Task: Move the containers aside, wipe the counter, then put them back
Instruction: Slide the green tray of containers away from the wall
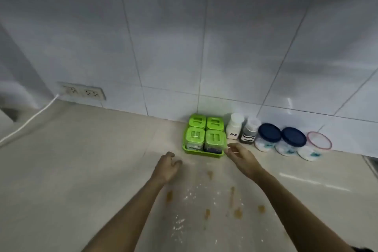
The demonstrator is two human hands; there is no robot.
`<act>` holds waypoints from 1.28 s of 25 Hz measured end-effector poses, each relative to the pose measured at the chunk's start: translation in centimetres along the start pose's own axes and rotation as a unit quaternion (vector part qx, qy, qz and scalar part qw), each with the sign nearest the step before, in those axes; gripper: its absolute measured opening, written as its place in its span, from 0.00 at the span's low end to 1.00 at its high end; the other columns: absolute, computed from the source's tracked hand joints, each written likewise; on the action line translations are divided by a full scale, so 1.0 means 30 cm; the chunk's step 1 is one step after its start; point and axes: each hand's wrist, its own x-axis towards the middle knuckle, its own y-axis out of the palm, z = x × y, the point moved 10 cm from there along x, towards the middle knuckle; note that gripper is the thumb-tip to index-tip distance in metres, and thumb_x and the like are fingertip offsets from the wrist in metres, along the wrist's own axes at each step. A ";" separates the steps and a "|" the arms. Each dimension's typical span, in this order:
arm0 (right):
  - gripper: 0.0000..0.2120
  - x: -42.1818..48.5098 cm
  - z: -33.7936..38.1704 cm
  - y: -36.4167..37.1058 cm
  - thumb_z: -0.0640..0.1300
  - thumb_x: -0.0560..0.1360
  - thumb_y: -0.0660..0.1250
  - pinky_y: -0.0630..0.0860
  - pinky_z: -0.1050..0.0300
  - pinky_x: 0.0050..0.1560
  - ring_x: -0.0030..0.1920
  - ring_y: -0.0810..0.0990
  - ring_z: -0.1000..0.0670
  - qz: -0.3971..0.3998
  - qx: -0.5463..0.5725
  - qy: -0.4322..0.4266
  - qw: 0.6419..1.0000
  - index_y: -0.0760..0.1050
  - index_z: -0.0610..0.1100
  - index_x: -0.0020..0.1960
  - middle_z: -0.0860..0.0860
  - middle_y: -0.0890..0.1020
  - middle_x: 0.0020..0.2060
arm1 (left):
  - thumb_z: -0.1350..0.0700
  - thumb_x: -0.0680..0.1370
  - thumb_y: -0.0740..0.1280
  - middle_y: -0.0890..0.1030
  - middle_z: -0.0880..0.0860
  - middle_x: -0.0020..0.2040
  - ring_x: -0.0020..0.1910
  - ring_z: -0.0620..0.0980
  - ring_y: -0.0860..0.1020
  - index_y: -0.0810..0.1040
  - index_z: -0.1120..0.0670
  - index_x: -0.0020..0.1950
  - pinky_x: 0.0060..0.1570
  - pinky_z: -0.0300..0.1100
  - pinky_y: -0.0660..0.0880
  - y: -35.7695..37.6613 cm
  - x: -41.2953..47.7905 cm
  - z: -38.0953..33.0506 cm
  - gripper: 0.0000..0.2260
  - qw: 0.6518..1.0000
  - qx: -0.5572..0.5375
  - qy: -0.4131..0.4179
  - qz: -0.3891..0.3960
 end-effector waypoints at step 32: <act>0.18 0.046 0.466 0.950 0.51 0.69 0.73 0.73 0.63 0.38 0.36 0.77 0.56 0.265 0.218 0.066 0.937 0.81 0.39 0.51 0.51 0.82 0.36 | 0.44 0.55 0.76 0.84 0.63 0.53 0.48 0.55 0.80 0.80 0.65 0.55 0.61 0.54 0.74 -0.751 -0.300 0.454 0.36 0.948 -0.237 -0.114 -0.177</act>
